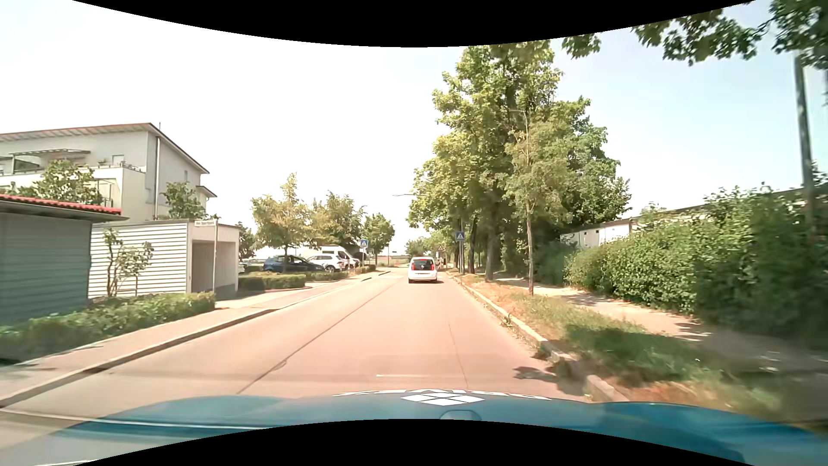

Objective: Follow the waypoints while adhering to traffic rules and regulations

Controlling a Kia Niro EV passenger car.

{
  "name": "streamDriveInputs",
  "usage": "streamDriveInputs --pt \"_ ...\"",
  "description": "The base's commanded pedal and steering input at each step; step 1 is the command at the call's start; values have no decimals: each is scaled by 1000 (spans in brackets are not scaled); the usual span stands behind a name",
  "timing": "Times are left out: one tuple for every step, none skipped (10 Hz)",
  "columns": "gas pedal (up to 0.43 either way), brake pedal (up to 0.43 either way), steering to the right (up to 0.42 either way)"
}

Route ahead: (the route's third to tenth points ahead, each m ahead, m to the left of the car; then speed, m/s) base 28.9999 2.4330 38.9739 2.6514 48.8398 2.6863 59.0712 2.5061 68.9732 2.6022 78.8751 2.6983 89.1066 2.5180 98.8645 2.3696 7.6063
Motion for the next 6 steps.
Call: streamDriveInputs --pt "79 0 -4" --pt "79 0 -4" --pt "79 0 -2" --pt "79 0 -2" --pt "79 0 -3" --pt "79 0 -3"
